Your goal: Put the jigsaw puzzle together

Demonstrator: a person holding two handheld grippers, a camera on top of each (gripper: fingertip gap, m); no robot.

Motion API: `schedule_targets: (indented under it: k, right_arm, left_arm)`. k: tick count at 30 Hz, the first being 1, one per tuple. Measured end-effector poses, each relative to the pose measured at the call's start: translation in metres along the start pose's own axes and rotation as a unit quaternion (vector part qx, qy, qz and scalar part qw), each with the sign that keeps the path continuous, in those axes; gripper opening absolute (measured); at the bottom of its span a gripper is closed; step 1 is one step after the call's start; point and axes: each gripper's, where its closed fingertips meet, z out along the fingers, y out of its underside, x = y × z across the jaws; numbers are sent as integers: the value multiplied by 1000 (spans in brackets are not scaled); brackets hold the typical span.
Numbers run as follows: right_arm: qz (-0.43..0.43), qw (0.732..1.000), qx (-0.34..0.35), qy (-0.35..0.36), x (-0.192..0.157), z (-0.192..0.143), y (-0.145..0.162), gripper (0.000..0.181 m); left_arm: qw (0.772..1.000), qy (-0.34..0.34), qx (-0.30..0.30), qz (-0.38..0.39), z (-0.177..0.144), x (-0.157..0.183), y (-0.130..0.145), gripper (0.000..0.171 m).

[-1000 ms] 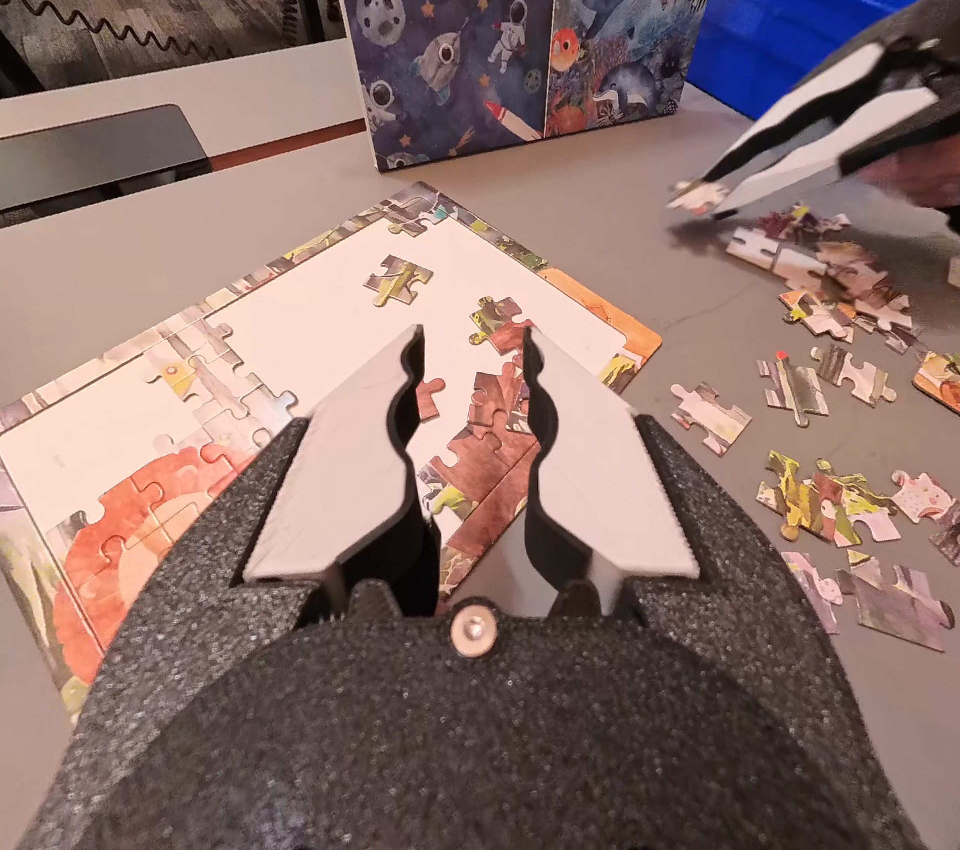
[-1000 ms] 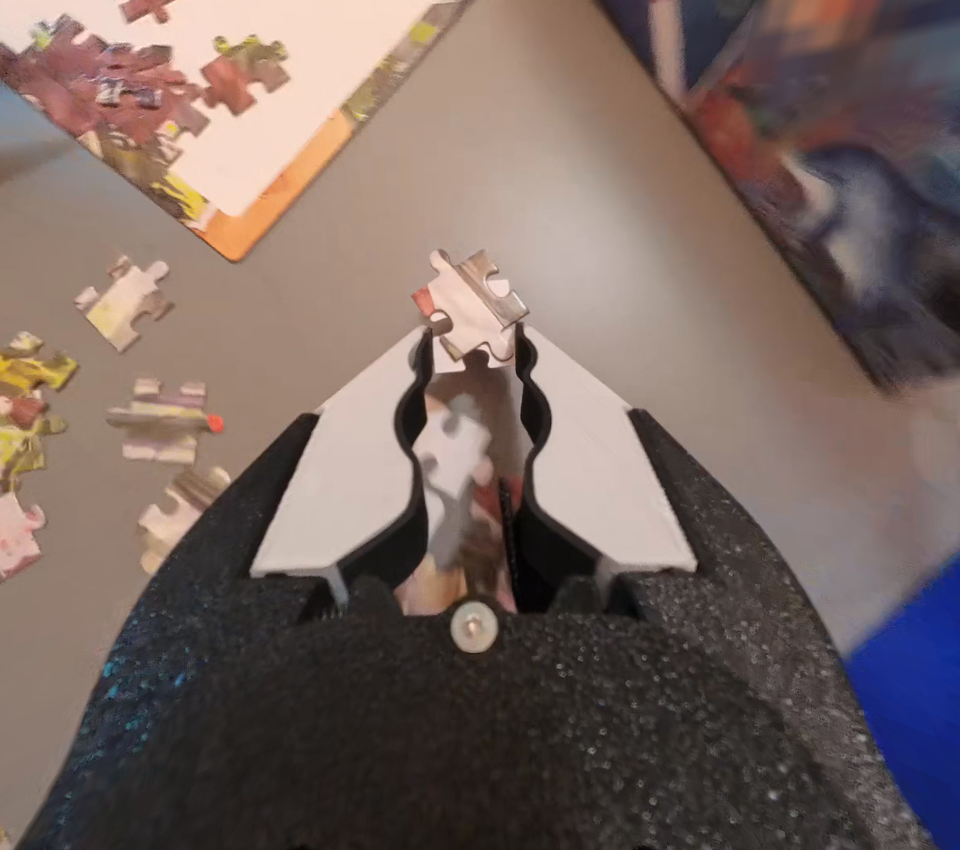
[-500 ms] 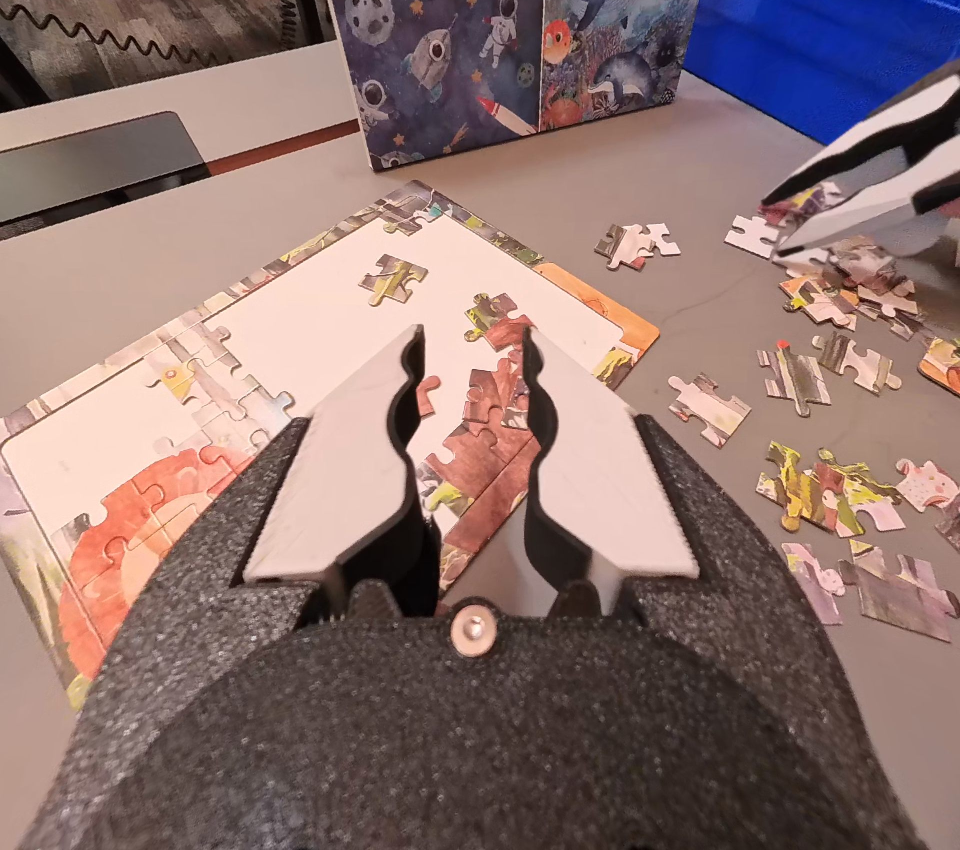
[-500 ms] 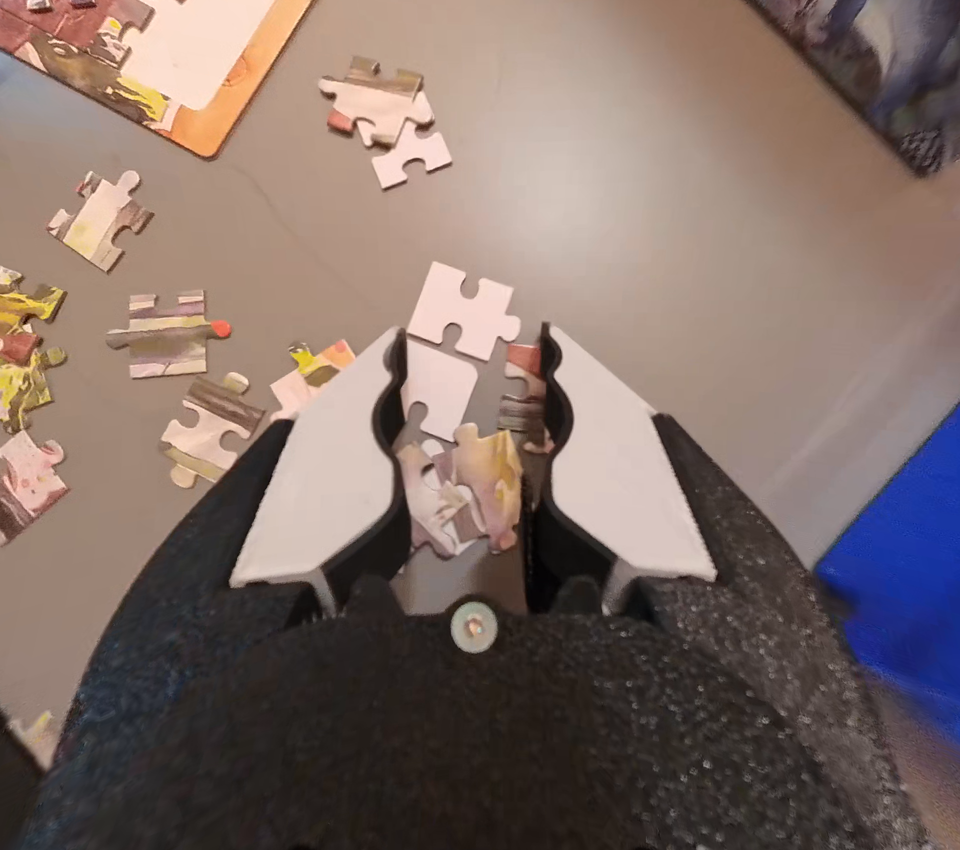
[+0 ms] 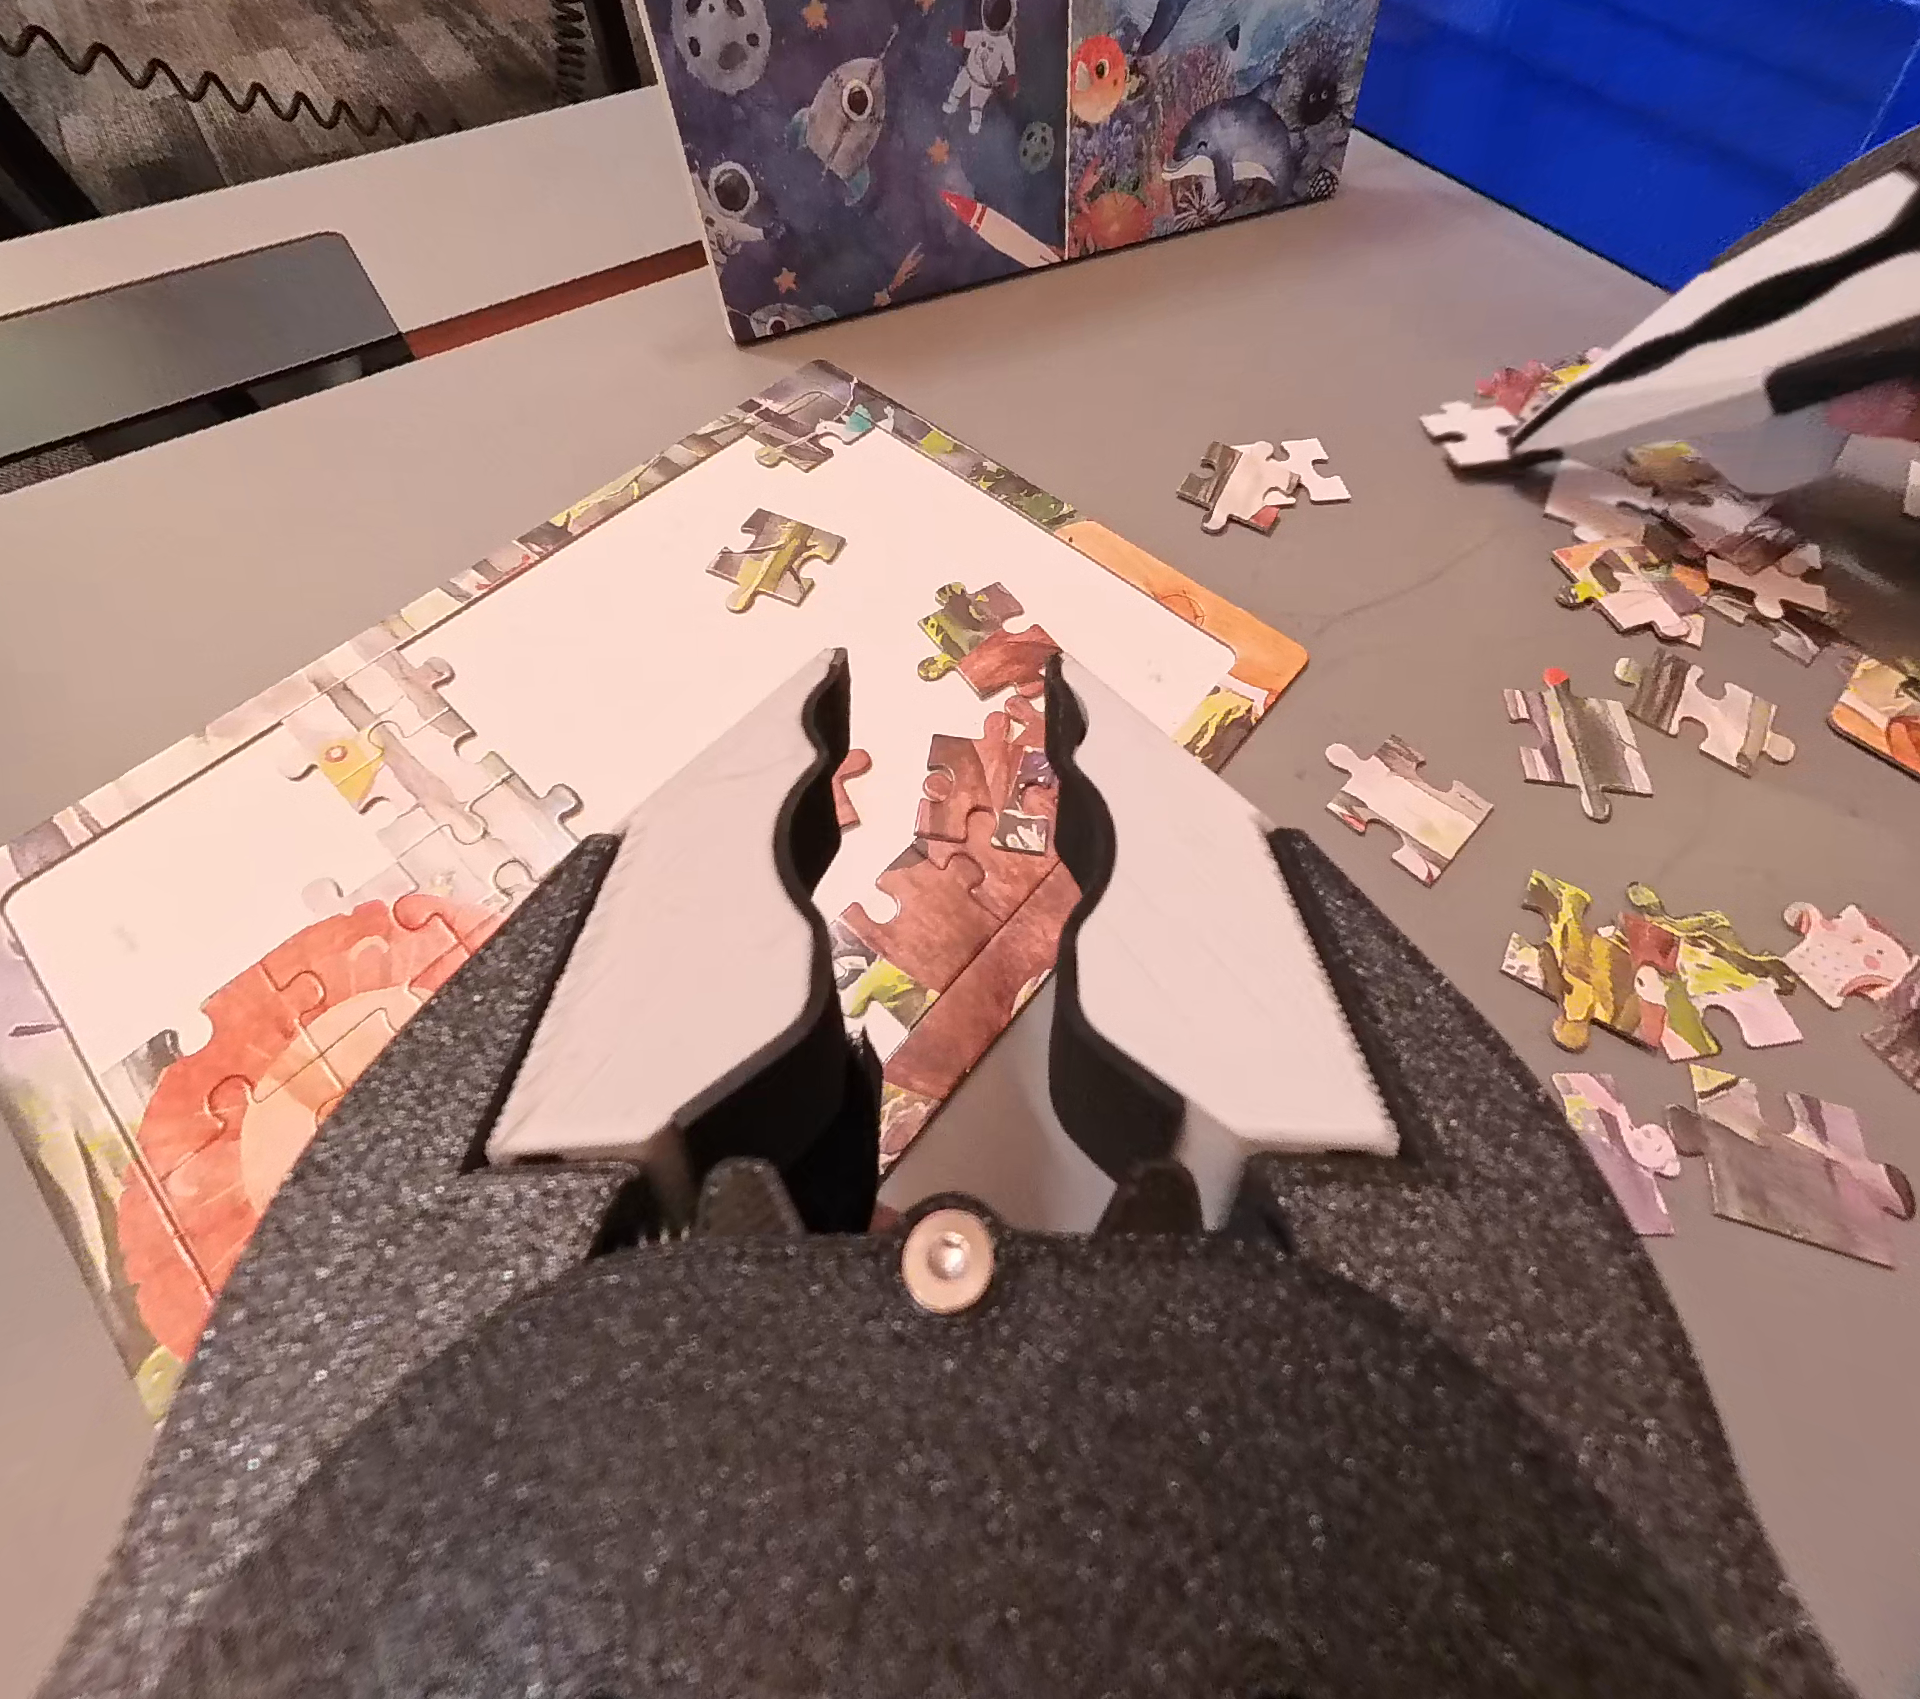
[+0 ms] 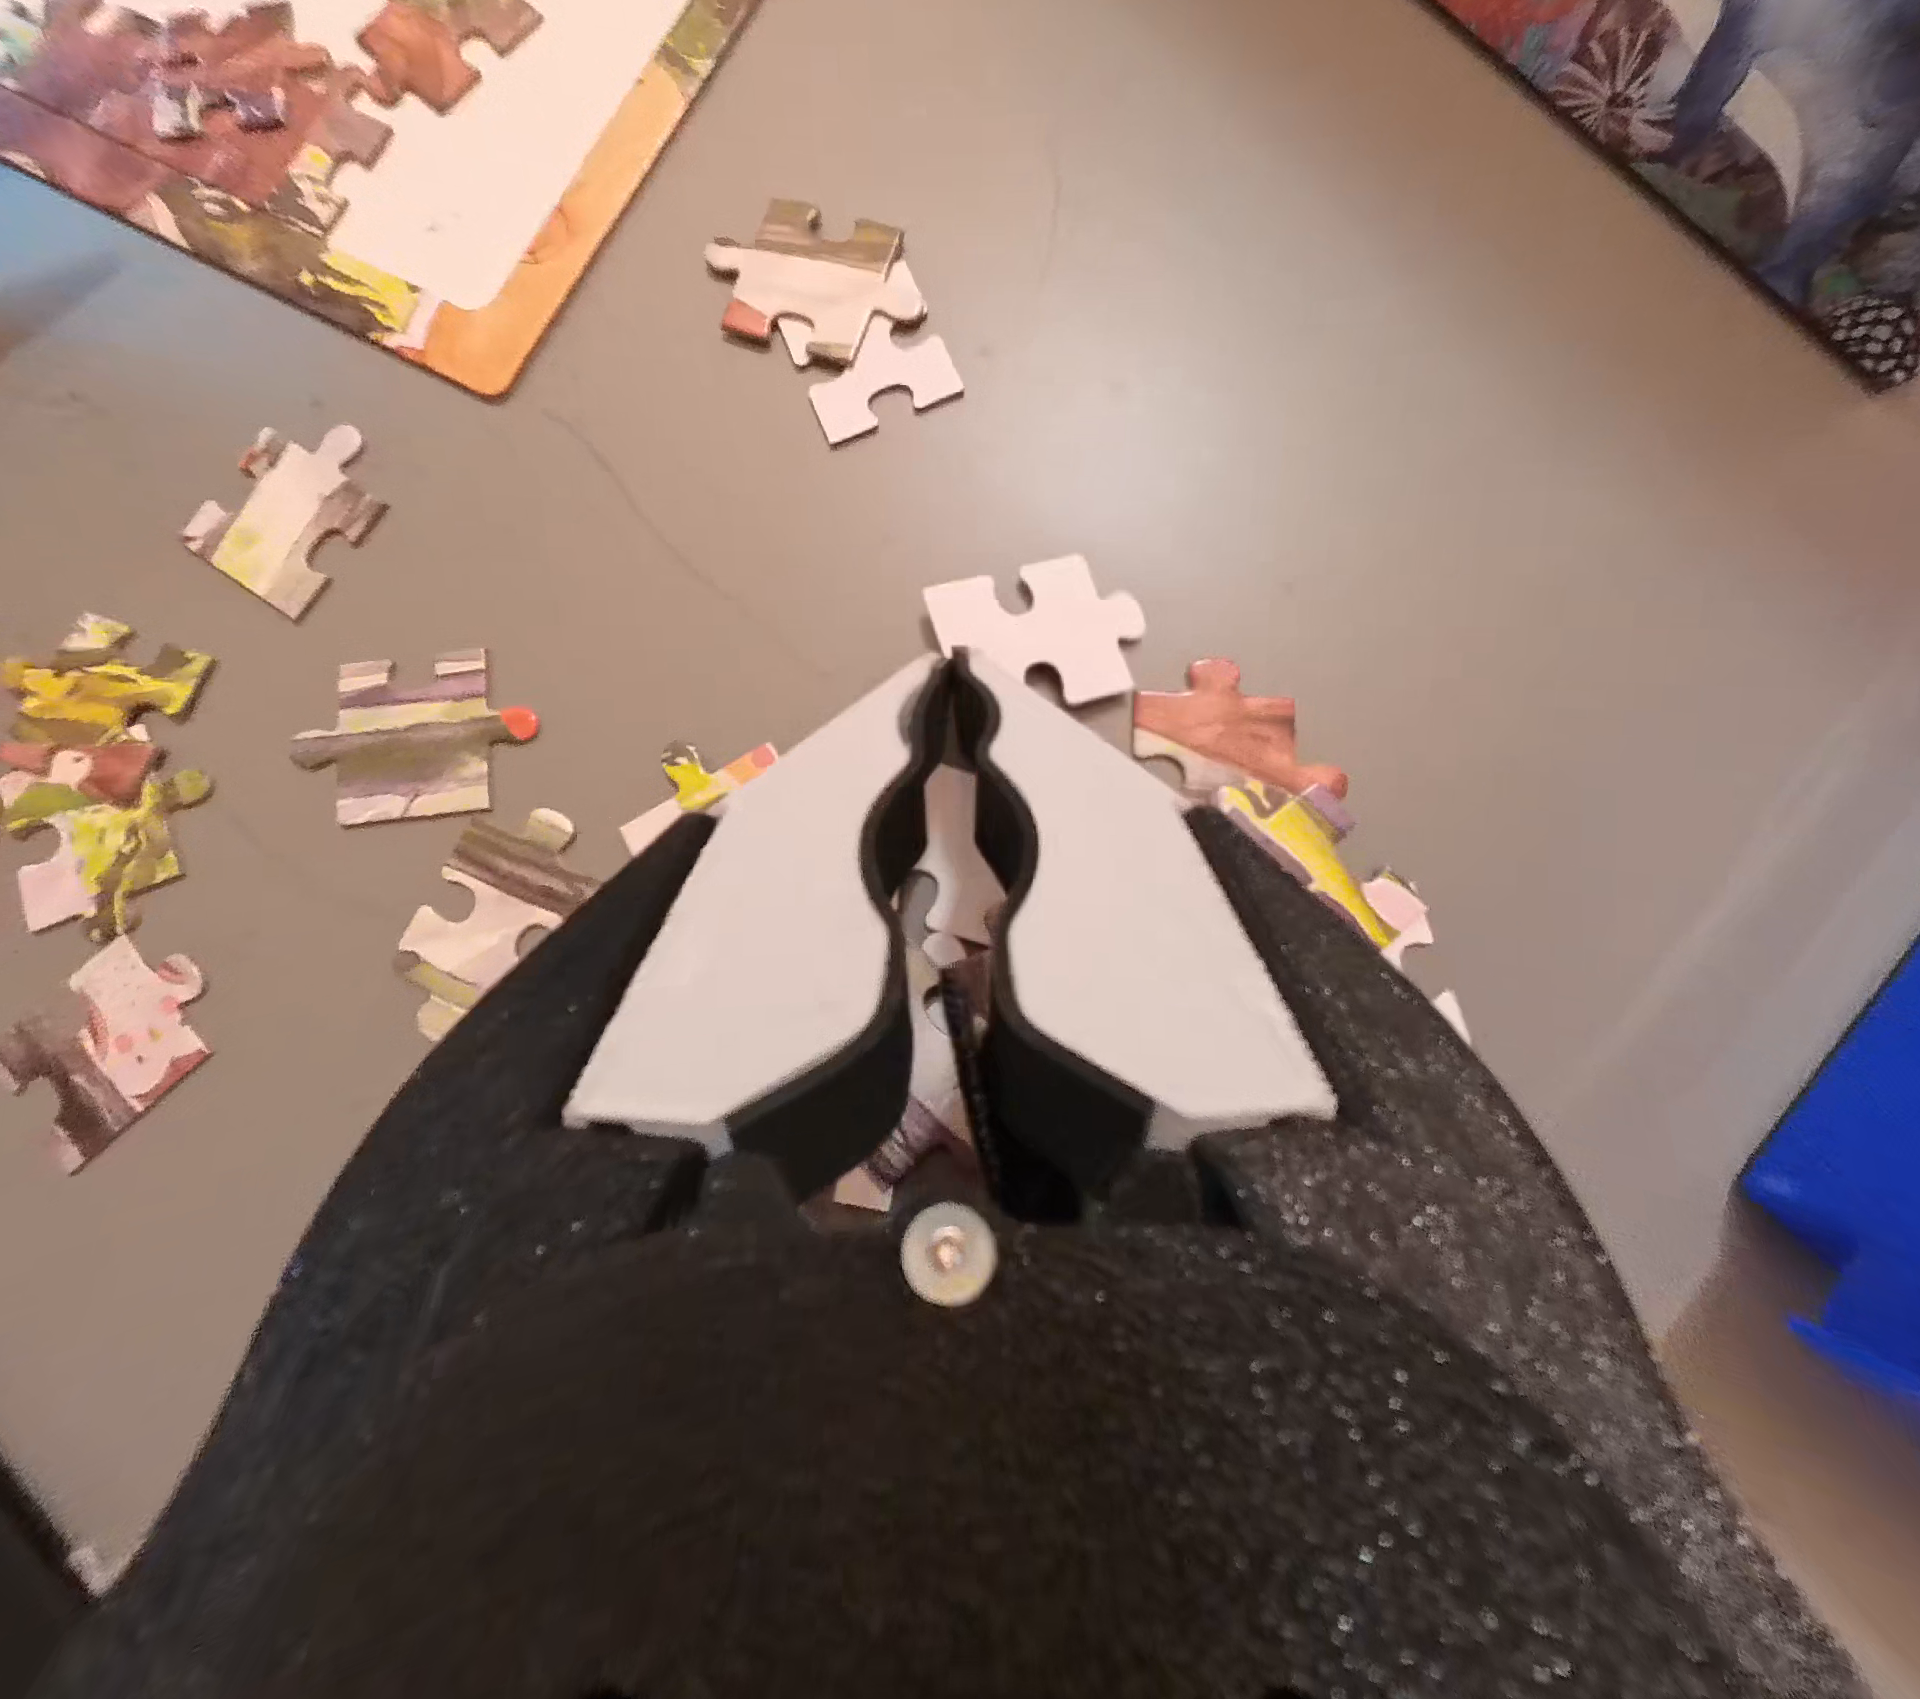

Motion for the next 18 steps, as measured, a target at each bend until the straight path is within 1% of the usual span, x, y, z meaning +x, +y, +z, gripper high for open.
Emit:
schedule_targets:
  k: [2, 3, 5, 7, 8, 10, 13, 16, 17, 18]
  right_arm:
    - [7, 1000, 12, -1, 4, -6, -3, 0]
    - [9, 1000, 13, 9, 8, -9, -3, 5]
    - [15, 1000, 7, 20, 14, -14, 0, 20]
    - [15, 999, -23, 17, 14, -8, 9, 39]
    - [-1, 999, -33, 26, 15, -4, 12, 42]
    - [-23, 999, -37, 32, 14, 0, 10, 43]
    - [-2, 1000, -26, 11, 9, 1, -2, 46]
    - [-9, 998, -52, 20, 9, 8, 4, 47]
    - [-12, 999, -46, 14, 5, 9, 2, 44]
    - [-8, 999, -40, -16, -5, 10, 0, 42]
  left_arm:
    - [1000, 0, 0, 0, 0, 0, 0, 37]
    - [1000, 0, 0, 0, 0, 0, 0, 37]
    - [1000, 1, -1, 0, 0, 0, 0, 37]
    - [1000, 2, -1, 1, 0, 1, 0, 37]
    - [1000, 2, -2, 0, 0, 1, 1, 37]
    - [1000, 5, -3, 1, 0, 2, 1, 37]
    - [1000, 6, -4, 2, 1, 3, 1, 37]
    - [1000, 6, -6, 4, 1, 3, 2, 37]
    - [1000, 6, -6, 4, 1, 4, 2, 37]
    - [1000, 6, -6, 4, 1, 4, 2, 37]
